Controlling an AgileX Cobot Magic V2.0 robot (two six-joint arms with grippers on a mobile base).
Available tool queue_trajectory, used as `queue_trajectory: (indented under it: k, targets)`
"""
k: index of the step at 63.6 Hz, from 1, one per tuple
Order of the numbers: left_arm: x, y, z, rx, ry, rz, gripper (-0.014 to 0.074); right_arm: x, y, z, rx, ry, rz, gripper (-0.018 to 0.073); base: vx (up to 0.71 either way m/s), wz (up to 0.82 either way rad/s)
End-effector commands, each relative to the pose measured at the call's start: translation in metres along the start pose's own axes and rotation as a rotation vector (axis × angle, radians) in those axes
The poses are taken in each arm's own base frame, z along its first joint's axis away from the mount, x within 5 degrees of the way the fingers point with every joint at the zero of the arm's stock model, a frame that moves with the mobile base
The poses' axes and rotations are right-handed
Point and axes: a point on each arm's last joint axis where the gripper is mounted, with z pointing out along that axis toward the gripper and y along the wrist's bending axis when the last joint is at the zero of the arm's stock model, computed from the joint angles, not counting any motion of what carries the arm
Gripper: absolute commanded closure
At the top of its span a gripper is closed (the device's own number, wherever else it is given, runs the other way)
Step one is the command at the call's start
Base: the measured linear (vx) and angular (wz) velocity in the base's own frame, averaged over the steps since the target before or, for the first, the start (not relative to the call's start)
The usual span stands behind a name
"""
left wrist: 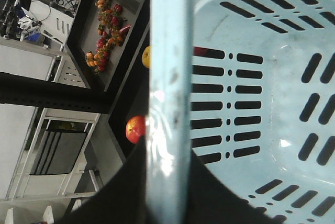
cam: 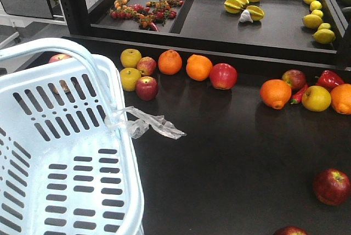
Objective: Pick three apples into basket with both arms
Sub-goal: 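Drive the base along the fruit table to the loose red apples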
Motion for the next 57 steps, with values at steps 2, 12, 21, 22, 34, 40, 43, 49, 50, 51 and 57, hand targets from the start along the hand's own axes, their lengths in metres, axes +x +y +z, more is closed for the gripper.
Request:
queue_trajectory:
  k: [2, 12, 21, 22, 34, 40, 43, 49, 50, 51, 57]
  targets:
    - [-0.0051, 0.0127, -0.0102, -0.083, -0.078, -0.016, 0.0603, -0.0026, 0.0003, 0.0009, -0.004, -0.058, -0.010, 0.0568, 0.00, 0.01]
    - [-0.0052, 0.0128, -0.0102, -0.083, -0.079, -0.016, 0.0603, -0.0026, 0.0003, 0.0009, -0.004, -0.058, -0.010, 0.0568, 0.00, 0.00]
    - [-0.0052, 0.0128, -0.0102, -0.083, -0.079, -0.016, 0.0603, -0.0026, 0.0003, 0.0009, -0.004, -0.058, -0.010, 0.0568, 0.00, -0.07]
    - [-0.0052, 0.0128, -0.0102, -0.083, -0.079, -0.016, 0.0603, -0.0026, 0.0003, 0.0009, -0.004, -0.058, -0.010, 0.0568, -0.01, -0.15]
    - [-0.0052, 0.0128, -0.0102, -0.083, -0.079, -0.016, 0.0603, -0.0026, 0.0003, 0.0009, -0.004, -0.058, -0.010, 0.0568, -0.02, -0.13]
    - [-0.0052, 0.0128, -0.0102, -0.083, -0.079, -0.016, 0.0603, -0.0026, 0.0003, 0.0009, -0.004, -0.058, -0.010, 0.0568, -0.01, -0.04]
    - [-0.0052, 0.0128, -0.0102, -0.083, -0.079, -0.016, 0.0603, -0.0026, 0.0003, 0.0009, -0.004, -0.058, -0.010, 0.0568, 0.00, 0.00]
    - [-0.0052, 0.0128, -0.0102, -0.083, -0.079, -0.016, 0.0603, -0.0026, 0.0003, 0.0009, -0.004, -0.058, -0.010, 0.0568, 0.00, 0.00]
    - [-0.0052, 0.0128, -0.0102, -0.083, -0.079, -0.016, 0.0603, -0.0026, 0.0003, 0.0009, -0.004, -0.058, -0.010, 0.0568, 0.00, 0.00]
    - [-0.0054, 0.0127, -0.0098, -0.082, -0.078, -0.016, 0.0603, -0.0026, 0.0003, 0.0009, -0.004, -0.058, -0.010, 0.0568, 0.00, 0.00]
    - [-0.0054, 0.0127, -0.0098, -0.082, -0.078, -0.016, 0.0603, -0.0026, 0.0003, 0.0009, -0.004, -0.058, -0.010, 0.0568, 0.00, 0.00]
